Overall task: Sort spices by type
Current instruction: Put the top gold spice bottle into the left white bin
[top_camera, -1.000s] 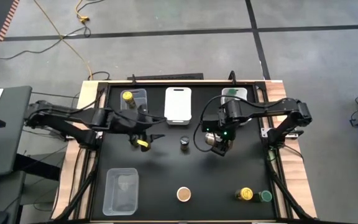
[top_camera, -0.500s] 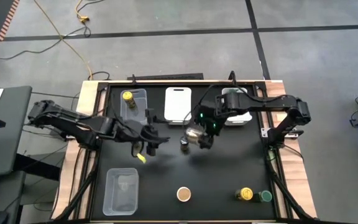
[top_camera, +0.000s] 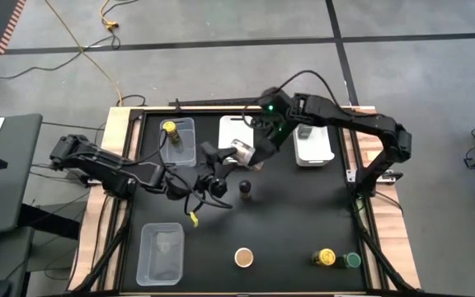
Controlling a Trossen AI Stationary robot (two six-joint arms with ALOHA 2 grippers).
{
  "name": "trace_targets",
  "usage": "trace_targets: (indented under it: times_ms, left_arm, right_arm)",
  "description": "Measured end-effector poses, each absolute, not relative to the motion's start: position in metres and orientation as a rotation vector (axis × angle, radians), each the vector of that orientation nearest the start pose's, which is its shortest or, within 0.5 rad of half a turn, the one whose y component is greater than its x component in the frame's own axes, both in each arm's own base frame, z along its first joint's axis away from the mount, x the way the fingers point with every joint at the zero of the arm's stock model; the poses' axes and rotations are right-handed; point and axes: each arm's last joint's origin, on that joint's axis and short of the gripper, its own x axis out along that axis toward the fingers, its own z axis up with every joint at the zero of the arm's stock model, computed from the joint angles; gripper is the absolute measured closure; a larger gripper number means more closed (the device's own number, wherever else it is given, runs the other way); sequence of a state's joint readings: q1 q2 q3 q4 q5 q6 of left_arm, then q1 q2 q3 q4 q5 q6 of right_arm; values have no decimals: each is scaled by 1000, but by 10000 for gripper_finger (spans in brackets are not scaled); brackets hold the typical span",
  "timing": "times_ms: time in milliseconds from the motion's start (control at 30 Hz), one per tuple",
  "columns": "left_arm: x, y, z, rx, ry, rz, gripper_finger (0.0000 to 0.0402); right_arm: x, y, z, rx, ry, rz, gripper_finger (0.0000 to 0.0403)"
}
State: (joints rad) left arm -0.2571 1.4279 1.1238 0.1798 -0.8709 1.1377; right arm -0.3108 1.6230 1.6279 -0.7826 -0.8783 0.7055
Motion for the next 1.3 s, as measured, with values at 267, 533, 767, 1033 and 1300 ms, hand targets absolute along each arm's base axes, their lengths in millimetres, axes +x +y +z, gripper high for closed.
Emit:
trace_targets:
  times_ms: [267, 533, 767, 1033, 1300]
  left_arm:
    - [326, -47, 342, 1242, 459, 528, 116]
    - [328, -38, 343, 1243, 447, 520, 116]
    - [329, -33, 344, 1331, 444, 477, 115]
    - [330, -33, 344, 1267, 413, 458, 115]
    - [329, -38, 343, 1218, 388, 449, 115]
  right_arm:
    - [330, -88, 369, 1151, 833, 350, 103]
    - [330, -87, 370, 1152, 831, 378, 103]
    - [330, -85, 371, 1157, 837, 416, 103]
    - [330, -84, 371, 1160, 843, 431, 103]
    - [330, -84, 371, 1158, 843, 437, 103]
